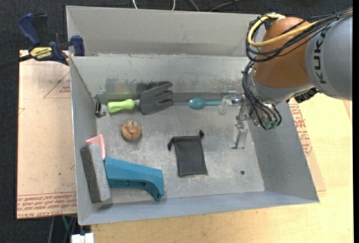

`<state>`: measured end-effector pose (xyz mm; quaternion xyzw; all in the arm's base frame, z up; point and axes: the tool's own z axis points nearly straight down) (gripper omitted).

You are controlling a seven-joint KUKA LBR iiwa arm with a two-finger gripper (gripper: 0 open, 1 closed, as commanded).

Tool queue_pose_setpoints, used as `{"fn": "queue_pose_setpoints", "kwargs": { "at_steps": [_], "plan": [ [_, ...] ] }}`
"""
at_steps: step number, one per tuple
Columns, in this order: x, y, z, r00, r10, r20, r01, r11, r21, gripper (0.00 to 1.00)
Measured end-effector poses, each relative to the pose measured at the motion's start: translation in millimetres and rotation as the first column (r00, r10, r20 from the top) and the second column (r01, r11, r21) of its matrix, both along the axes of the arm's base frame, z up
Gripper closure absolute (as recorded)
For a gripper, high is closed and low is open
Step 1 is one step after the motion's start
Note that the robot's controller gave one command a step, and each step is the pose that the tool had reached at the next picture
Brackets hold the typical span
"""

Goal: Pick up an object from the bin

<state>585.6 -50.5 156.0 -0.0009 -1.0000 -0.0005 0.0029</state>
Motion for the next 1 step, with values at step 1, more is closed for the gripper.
{"fn": "queue_pose_setpoints", "kwargs": {
  "at_steps": [1],
  "plan": [
    [1.8,0.2,3.9,1.000,0.002,0.007,-0.002,1.000,-0.001,0.00]
  ]
}}
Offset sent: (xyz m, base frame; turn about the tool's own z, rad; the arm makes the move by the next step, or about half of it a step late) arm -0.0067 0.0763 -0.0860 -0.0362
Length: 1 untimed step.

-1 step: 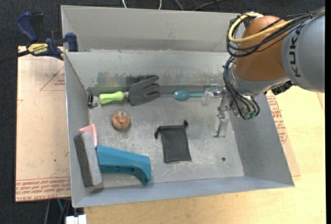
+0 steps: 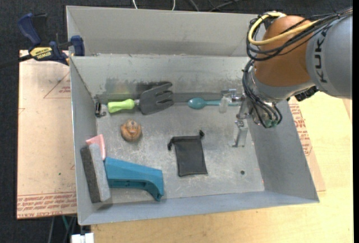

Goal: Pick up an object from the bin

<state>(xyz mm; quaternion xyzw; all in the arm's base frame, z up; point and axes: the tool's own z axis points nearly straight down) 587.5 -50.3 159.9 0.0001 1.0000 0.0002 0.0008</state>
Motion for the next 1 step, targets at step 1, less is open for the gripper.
{"fn": "queue_pose_setpoints", "kwargs": {
  "at_steps": [1],
  "plan": [
    [-7.5,75.8,-88.4,0.999,0.036,0.001,-0.036,0.999,0.002,0.00]
  ]
}}
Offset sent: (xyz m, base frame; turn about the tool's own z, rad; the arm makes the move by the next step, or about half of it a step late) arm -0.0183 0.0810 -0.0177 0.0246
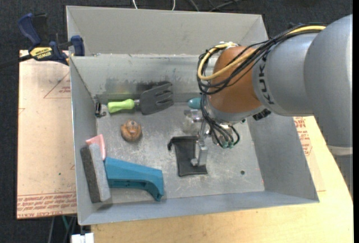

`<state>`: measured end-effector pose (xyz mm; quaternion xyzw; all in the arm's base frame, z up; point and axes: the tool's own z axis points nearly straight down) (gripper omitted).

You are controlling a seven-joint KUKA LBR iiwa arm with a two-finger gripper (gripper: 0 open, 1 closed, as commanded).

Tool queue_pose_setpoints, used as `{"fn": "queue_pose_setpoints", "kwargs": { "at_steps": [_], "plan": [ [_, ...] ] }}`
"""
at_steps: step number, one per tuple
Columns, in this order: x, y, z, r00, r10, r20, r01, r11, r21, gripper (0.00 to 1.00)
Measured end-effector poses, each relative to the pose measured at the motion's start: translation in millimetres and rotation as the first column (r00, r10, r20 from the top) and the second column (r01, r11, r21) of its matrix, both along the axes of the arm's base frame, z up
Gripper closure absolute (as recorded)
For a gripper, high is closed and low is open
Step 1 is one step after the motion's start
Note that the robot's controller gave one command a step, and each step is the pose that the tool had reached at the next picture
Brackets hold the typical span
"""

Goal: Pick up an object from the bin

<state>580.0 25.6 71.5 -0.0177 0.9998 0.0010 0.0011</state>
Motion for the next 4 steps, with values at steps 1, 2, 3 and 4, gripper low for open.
{"fn": "queue_pose_setpoints", "kwargs": {
  "at_steps": [1,2,3,4],
  "plan": [
    [-9.4,4.5,56.5,0.999,-0.049,0.006,0.049,0.999,-0.003,0.00],
    [-6.4,5.4,42.9,0.999,-0.032,0.004,0.032,0.999,0.000,0.00],
    [-17.3,-4.8,14.1,0.943,-0.333,0.003,0.333,0.943,0.003,0.00],
    [-12.6,14.4,0.6,1.000,-0.029,0.003,0.029,1.000,0.000,1.00]
  ]
}}
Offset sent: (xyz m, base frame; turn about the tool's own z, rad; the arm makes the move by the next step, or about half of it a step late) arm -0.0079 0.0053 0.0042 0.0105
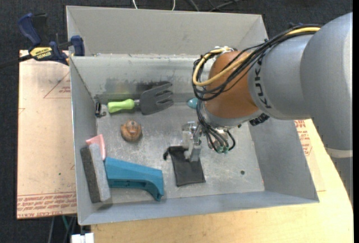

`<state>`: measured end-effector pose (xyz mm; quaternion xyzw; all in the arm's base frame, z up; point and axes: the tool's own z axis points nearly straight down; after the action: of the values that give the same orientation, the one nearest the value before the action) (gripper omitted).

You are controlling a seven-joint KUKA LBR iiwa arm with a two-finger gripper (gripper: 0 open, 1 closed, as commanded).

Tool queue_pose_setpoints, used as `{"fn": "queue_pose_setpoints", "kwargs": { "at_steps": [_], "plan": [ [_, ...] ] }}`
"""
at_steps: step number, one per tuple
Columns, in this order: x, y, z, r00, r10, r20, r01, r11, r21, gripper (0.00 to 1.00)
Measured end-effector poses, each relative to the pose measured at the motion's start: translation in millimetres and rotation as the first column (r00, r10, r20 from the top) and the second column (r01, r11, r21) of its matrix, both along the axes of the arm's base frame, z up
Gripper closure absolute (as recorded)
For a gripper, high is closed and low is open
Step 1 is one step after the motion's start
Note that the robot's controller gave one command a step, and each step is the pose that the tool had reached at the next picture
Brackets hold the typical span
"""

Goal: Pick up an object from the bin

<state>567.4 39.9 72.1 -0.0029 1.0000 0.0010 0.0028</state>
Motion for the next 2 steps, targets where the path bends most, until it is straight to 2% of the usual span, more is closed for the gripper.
{"fn": "queue_pose_setpoints", "kwargs": {
  "at_steps": [2],
  "plan": [
    [0.2,-0.1,1.3,1.000,-0.001,0.001,0.001,1.000,0.000,1.00]
  ]
}}
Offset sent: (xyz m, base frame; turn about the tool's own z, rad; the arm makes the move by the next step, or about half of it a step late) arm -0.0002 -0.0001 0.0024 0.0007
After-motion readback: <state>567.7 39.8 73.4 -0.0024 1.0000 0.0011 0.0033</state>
